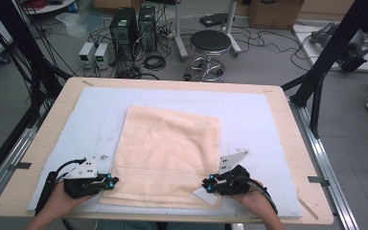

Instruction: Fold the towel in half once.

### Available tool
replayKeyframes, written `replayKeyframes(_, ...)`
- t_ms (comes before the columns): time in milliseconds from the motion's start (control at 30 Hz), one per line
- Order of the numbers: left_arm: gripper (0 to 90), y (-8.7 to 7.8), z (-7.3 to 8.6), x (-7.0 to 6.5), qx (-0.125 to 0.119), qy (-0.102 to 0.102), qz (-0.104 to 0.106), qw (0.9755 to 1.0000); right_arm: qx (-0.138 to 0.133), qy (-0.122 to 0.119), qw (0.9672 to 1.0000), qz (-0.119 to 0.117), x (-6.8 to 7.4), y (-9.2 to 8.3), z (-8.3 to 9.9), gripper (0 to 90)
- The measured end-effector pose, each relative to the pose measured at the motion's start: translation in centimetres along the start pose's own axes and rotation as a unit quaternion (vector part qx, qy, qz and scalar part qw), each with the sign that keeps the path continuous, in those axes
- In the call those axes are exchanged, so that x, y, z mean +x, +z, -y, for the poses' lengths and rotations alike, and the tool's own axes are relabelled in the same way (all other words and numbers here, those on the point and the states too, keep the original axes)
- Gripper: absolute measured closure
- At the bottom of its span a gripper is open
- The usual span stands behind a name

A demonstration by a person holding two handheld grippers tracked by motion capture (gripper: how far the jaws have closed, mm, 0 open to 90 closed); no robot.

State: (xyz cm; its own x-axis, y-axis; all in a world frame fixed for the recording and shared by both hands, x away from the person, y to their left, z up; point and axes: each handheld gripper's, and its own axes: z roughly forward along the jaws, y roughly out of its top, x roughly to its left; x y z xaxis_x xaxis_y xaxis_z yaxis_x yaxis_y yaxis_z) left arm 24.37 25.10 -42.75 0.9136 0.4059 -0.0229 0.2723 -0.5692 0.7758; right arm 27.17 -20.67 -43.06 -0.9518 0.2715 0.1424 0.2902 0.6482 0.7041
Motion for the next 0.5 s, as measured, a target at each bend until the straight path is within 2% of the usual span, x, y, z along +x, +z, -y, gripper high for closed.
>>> replayKeyframes(33,89.7,0.0,0.2,-0.1,0.001,0.003,0.008,1.0000,0.010,0.000,0.9999,-0.003,0.0,0.3,0.2,79.5)
replayKeyframes(67,89.4,0.0,0.3,-0.3,-0.003,0.000,0.017,0.9999,0.004,-0.001,1.0000,-0.002,-0.1,0.2,0.2,75.6)
replayKeyframes(133,75.8,0.3,0.4,-0.4,0.002,0.002,0.017,0.9998,-0.015,0.006,0.9998,0.009,-0.4,-0.3,-0.3,66.2)
replayKeyframes(200,69.3,0.6,0.4,-0.4,0.007,0.002,0.022,0.9997,-0.038,0.012,0.9988,0.027,-1.0,-0.7,-0.9,65.7)
replayKeyframes(267,66.4,0.8,0.4,-0.3,0.013,0.003,0.030,0.9995,-0.043,0.006,0.9983,0.040,-1.6,-0.7,-1.6,63.4)
replayKeyframes(300,66.4,1.0,0.5,-0.3,0.009,-0.002,0.032,0.9994,-0.043,0.002,0.9983,0.039,-1.9,-0.5,-1.9,62.8)
replayKeyframes(333,68.4,1.1,0.5,-0.3,0.013,0.002,0.030,0.9995,-0.039,0.003,0.9986,0.035,-2.0,-0.3,-2.1,62.2)
replayKeyframes(367,72.5,1.1,0.6,-0.4,0.012,0.007,0.027,0.9995,-0.036,0.003,0.9989,0.029,-2.0,0.1,-2.3,62.0)
replayKeyframes(433,80.9,1.2,0.7,-0.5,0.005,0.004,0.024,0.9997,-0.019,-0.010,0.9995,0.021,-1.7,0.8,-2.5,62.0)
replayKeyframes(500,85.6,1.1,0.6,-0.6,0.008,0.003,0.021,0.9997,-0.009,-0.017,0.9997,0.012,-1.3,1.4,-2.3,62.6)
